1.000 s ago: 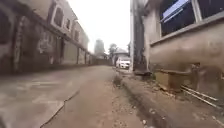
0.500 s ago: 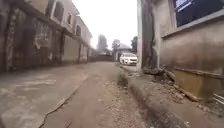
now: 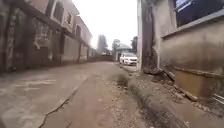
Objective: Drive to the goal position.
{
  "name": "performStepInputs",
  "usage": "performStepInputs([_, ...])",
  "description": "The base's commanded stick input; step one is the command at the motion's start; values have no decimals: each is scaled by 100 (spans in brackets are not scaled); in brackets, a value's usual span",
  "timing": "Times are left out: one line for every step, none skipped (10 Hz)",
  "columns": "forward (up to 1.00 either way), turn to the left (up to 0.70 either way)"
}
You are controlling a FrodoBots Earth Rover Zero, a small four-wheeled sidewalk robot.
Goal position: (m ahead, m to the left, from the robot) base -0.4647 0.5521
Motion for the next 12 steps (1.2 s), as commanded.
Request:
performStepInputs([100, 0])
performStepInputs([100, 0])
performStepInputs([100, 0])
performStepInputs([100, 0])
performStepInputs([100, 0])
performStepInputs([100, 0])
performStepInputs([100, 0])
performStepInputs([100, 0])
performStepInputs([100, 0])
performStepInputs([45, 0])
performStepInputs([0, 0])
performStepInputs([0, 0])
